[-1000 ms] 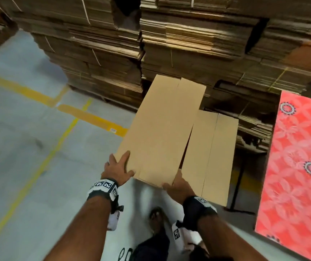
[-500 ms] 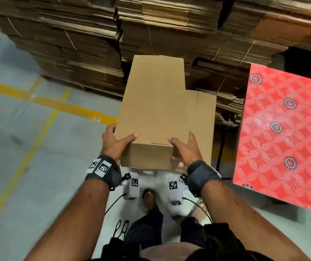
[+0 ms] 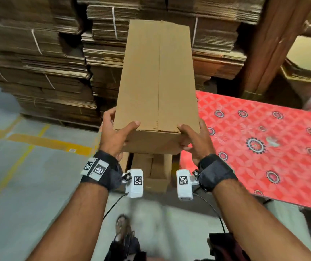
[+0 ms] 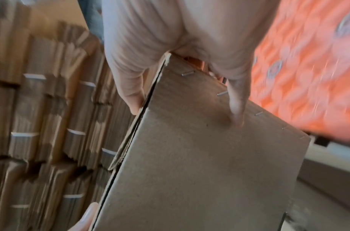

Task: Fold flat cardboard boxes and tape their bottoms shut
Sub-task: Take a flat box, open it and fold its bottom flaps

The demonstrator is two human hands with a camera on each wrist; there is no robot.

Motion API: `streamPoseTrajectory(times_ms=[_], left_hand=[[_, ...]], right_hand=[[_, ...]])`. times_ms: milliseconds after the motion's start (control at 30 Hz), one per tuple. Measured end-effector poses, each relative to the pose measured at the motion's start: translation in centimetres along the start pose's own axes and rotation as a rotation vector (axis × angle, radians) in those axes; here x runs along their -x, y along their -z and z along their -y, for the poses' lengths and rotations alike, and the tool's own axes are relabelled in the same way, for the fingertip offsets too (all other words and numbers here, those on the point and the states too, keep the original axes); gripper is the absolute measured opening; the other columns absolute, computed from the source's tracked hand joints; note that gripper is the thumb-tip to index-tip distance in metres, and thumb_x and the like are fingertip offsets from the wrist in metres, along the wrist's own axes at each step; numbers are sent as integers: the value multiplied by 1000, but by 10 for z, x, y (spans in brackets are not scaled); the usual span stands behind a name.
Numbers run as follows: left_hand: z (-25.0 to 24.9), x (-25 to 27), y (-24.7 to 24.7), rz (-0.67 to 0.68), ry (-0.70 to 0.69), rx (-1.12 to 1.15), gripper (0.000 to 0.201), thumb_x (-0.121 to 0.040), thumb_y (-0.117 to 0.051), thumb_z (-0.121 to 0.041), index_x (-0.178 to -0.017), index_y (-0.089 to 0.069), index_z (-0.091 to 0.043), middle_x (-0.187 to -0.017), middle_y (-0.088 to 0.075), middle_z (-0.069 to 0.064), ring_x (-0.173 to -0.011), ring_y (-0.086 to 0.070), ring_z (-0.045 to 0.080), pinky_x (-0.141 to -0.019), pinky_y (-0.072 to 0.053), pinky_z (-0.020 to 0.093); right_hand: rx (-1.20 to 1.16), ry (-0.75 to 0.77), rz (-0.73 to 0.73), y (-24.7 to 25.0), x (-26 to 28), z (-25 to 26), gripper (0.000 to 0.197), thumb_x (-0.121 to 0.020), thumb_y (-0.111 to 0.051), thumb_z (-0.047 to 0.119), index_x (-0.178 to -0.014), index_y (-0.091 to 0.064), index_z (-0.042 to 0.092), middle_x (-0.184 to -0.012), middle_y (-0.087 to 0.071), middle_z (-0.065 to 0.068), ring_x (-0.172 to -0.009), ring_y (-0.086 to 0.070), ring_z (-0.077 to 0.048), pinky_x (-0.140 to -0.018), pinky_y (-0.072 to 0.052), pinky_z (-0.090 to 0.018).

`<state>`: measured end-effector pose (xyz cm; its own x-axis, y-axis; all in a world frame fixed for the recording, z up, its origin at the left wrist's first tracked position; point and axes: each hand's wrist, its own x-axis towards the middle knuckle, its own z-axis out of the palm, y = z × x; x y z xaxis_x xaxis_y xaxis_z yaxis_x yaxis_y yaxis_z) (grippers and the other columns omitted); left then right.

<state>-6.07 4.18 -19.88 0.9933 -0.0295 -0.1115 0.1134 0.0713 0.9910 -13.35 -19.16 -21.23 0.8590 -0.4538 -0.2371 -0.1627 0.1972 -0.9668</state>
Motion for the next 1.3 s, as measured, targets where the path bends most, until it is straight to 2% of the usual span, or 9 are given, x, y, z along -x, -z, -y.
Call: streamPoseTrajectory(times_ms=[167, 267, 433, 533, 633, 800, 867, 1100, 1300], left_hand=[[6, 67, -118, 159, -11, 17, 76, -68, -93, -32, -129, -49, -42, -125, -66, -9, -112, -66, 17, -63, -55, 40], [12, 101, -188, 260, 13, 11, 76, -70, -91, -32, -132, -47, -43, -126, -65, -6, -112, -66, 20, -61, -52, 36], [31, 140, -281, 397, 52, -33, 77, -67, -88, -42, -131, -44, -47, -128, -66, -2, -111, -66, 30, -71, -56, 48], [44, 152, -324, 459, 58, -79, 69, -80, -84, -33, -135, -42, -41, -124, -67, -4, -108, -67, 27, -70, -54, 43], [64, 151, -361, 528, 53, -132, 61, -90, -77, -32, -138, -41, -38, -130, -62, -8, -112, -63, 19, -75, -54, 43], [104, 134, -403, 631, 30, -255, 78, -76, -75, -68, -139, -34, -48, -142, -51, -14, -130, -52, 15, -105, -47, 59], [110, 127, -423, 647, 5, -284, 85, -70, -70, -79, -140, -31, -53, -146, -48, -15, -134, -49, 16, -108, -44, 60], [106, 123, -465, 607, -18, -300, 83, -78, -67, -70, -146, -25, -51, -148, -45, -16, -135, -47, 17, -109, -43, 60], [102, 135, -484, 553, -2, -270, 59, -87, -70, -52, -135, -36, -62, -143, -51, -20, -132, -50, 13, -109, -42, 60]], right_hand=[[-26, 51, -113, 143, 48, 27, 47, -86, -78, 24, -126, -58, 39, -107, -74, 14, -81, -71, -2, -80, -59, -46], [-56, 53, -219, 219, 71, 35, 50, -81, -82, 28, -125, -60, 38, -106, -74, 13, -89, -70, -9, -79, -60, -47], [-66, 29, -339, 317, 86, 33, 57, -69, -82, 37, -123, -62, 37, -103, -75, 9, -87, -70, -12, -72, -54, -47], [-54, 11, -398, 364, 82, 25, 52, -74, -82, 35, -122, -61, 35, -106, -76, 6, -89, -72, -8, -73, -55, -52], [-25, -17, -461, 402, 66, 15, 49, -85, -79, 34, -128, -56, 28, -114, -71, 0, -99, -69, -17, -81, -60, -57], [125, -30, -468, 453, 28, 0, 71, -68, -76, 62, -128, -56, 30, -97, -69, -1, -73, -58, -18, -50, -45, -26], [161, -43, -502, 469, 15, 4, 75, -69, -73, 67, -132, -50, 34, -108, -68, -2, -81, -60, -18, -56, -48, -30], [163, -43, -426, 503, -14, 19, 57, -92, -68, 50, -140, -39, 38, -130, -58, 7, -117, -58, -19, -87, -53, -47], [225, 2, -347, 523, -16, 22, 50, -97, -65, 45, -138, -38, 37, -121, -55, 21, -119, -57, -21, -93, -55, -52]])
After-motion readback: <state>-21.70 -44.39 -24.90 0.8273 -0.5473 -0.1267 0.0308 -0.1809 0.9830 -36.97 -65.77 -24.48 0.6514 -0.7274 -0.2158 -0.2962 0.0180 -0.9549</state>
